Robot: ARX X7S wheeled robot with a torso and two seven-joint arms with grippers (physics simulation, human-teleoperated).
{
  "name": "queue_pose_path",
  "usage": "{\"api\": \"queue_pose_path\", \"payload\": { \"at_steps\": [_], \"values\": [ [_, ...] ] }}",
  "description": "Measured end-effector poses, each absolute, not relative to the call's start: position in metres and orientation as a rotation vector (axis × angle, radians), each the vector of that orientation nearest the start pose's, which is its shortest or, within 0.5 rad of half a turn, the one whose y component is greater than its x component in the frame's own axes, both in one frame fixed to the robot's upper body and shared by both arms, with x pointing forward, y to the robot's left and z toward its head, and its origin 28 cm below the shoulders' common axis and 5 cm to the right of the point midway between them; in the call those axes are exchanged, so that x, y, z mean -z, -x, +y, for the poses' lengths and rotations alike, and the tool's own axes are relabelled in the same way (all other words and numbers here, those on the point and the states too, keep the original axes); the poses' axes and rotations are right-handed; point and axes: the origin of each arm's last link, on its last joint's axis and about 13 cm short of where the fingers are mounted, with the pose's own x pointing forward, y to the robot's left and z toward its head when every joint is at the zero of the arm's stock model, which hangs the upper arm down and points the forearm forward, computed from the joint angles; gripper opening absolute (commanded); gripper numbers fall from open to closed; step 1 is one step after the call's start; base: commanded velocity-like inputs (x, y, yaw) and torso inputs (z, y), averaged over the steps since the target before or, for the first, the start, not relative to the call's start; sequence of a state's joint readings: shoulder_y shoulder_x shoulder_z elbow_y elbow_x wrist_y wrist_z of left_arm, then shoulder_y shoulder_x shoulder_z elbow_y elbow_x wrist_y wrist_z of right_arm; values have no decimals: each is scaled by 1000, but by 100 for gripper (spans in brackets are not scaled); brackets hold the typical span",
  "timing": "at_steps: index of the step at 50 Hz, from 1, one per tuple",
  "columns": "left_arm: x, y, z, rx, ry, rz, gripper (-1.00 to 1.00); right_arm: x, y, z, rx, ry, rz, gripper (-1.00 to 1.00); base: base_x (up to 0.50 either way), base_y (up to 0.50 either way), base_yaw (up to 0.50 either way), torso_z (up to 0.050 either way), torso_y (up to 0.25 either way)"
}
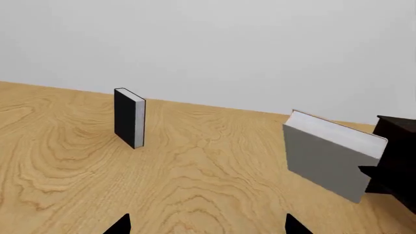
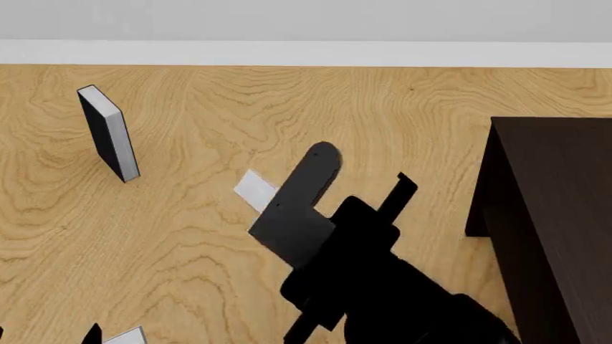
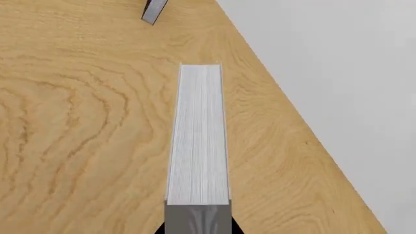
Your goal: Pick up the book on the right and place it on the cabinet shelf.
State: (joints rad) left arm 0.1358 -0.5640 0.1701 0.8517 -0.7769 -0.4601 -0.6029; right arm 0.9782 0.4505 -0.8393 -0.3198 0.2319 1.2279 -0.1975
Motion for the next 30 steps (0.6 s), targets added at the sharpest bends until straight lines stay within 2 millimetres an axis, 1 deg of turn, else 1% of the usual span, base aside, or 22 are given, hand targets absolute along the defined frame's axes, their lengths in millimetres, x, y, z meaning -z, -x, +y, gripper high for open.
{"api": "queue_pose_path", "payload": {
  "at_steps": [7,16,30],
  "values": [
    [-128,-138,216,82,150,50,100,-191,-289,-84,-441,945,286,-100,0,0,0,0,1],
    [-127,-139,215,86,152,52,100,-176,-279,-77,-316,1122,266,-100,0,0,0,0,1],
    [-127,-140,215,93,157,53,100,-150,-273,-75,-138,1399,271,-100,0,0,0,0,1]
  ]
}}
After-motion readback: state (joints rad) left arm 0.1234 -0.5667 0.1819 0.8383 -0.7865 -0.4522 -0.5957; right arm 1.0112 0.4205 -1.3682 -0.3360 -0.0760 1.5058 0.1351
